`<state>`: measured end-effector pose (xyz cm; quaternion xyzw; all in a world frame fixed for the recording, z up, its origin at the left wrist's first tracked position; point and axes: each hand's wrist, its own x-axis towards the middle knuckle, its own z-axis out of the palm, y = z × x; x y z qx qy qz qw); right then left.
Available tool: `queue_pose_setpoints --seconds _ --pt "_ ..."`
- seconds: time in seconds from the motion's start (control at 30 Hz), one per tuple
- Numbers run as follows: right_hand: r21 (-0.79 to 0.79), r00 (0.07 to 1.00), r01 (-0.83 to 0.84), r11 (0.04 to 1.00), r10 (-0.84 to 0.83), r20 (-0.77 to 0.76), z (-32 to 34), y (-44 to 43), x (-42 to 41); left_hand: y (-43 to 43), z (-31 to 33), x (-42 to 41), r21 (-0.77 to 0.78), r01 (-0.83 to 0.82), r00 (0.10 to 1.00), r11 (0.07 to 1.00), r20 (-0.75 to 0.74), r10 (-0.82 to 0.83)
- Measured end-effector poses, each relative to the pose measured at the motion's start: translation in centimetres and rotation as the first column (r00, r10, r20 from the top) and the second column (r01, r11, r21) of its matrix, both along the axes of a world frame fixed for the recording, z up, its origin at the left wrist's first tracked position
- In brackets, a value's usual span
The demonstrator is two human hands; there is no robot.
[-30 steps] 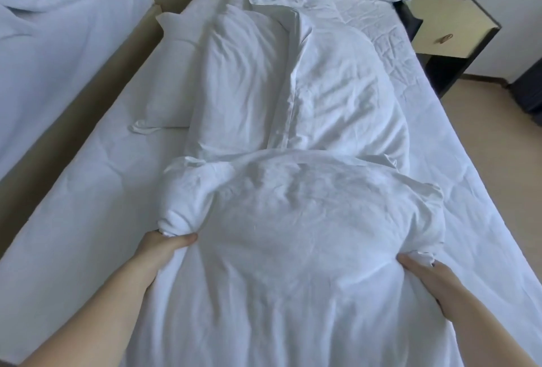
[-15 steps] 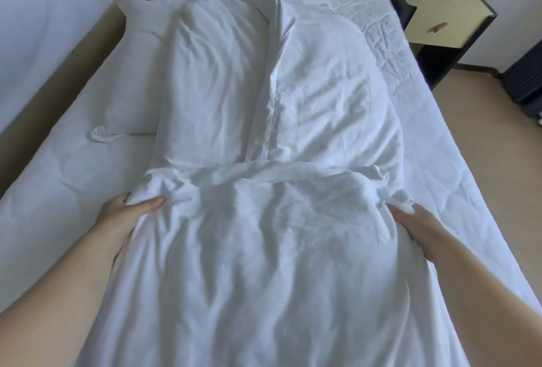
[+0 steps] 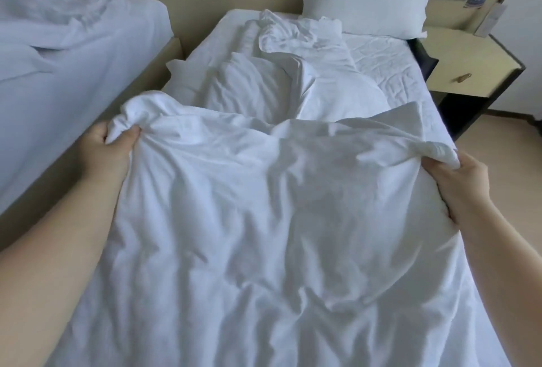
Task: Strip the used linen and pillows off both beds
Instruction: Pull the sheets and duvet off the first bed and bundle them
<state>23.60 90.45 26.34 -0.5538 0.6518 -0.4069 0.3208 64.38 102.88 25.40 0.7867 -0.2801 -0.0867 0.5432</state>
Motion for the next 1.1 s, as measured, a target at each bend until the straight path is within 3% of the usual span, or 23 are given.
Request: queue_pose_setpoints --seconds 0.1,0.2,0.3,0.37,0.4,0.47,0.53,0.6,0.67,0.73,0.8,0.83,0.87,0.9,1.1 --pt "0.212 0.941 0.034 0.977 0.04 -0.336 -4.5 -2.4 -0.2 -1.2 -4.3 -0.7 0.44 -0.003 0.997 0.898 0.072 -0.033" --pt "0.346 0.858 0.189 0.919 0.016 -0.513 -7.3 -2.2 0.9 -0.2 -7.6 -4.4 0.593 0.07 0.973 0.802 0.135 -0.185" --pt "0.117 0.803 0.112 0.987 -0.02 -0.595 -8.1 1.0 4.6 2.2 -10.8 -9.9 0.674 0.263 0.825 0.69 0.214 -0.524" --pt "-0.106 0.772 -0.151 0.983 0.05 -0.634 -9.2 4.9 8.3 3.4 -12.5 -12.2 0.693 0.292 0.754 0.659 0.257 -0.604" --pt "-0.119 0.709 -0.337 0.934 0.169 -0.685 -10.0 7.2 10.1 3.7 -12.7 -12.7 0.709 0.311 0.777 0.633 0.193 -0.599" --pt "0.088 0.447 -0.605 0.791 0.429 -0.785 -12.3 10.7 12.1 4.2 -13.2 -12.7 0.723 0.305 0.817 0.62 0.136 -0.56" --pt "0.3 0.273 -0.607 0.736 0.547 -0.791 -14.0 11.5 11.0 5.3 -13.8 -11.4 0.803 0.237 0.79 0.547 0.169 -0.589" --pt "0.347 0.226 -0.523 0.778 0.519 -0.824 -14.0 10.9 8.0 6.8 -13.8 -9.7 0.864 0.188 0.804 0.466 0.137 -0.579" --pt "0.259 0.316 -0.416 0.872 0.406 -0.858 -12.9 9.8 3.4 9.0 -13.4 -8.1 0.88 0.129 0.885 0.458 0.106 -0.453" --pt "0.299 0.456 -0.14 0.944 0.33 -0.827 -11.7 9.4 -0.9 11.8 -12.9 -6.8 0.863 0.097 0.961 0.496 0.048 -0.271" --pt "0.408 0.74 0.112 0.906 0.198 -0.642 -10.6 11.2 -4.2 14.5 -12.3 -6.3 0.822 0.146 0.989 0.551 -0.109 -0.1" --pt "0.479 0.881 0.176 0.86 0.08 -0.466 -10.1 12.4 -5.2 15.7 -12.1 -6.2 0.772 0.188 0.978 0.607 -0.207 -0.039" --pt "0.537 0.952 0.189 0.822 -0.019 -0.306 -10.5 14.0 -6.1 17.0 -12.0 -6.0 0.704 0.221 0.955 0.675 -0.298 -0.002" --pt "0.581 0.981 0.157 0.799 -0.057 -0.187 -10.6 16.1 -6.5 18.3 -11.6 -6.1 0.639 0.251 0.931 0.728 -0.365 -0.001" --pt "0.673 0.994 0.105 0.732 -0.088 -0.06 -11.3 23.6 -8.5 23.1 -10.7 -5.6 0.512 0.263 0.837 0.818 -0.543 0.072"
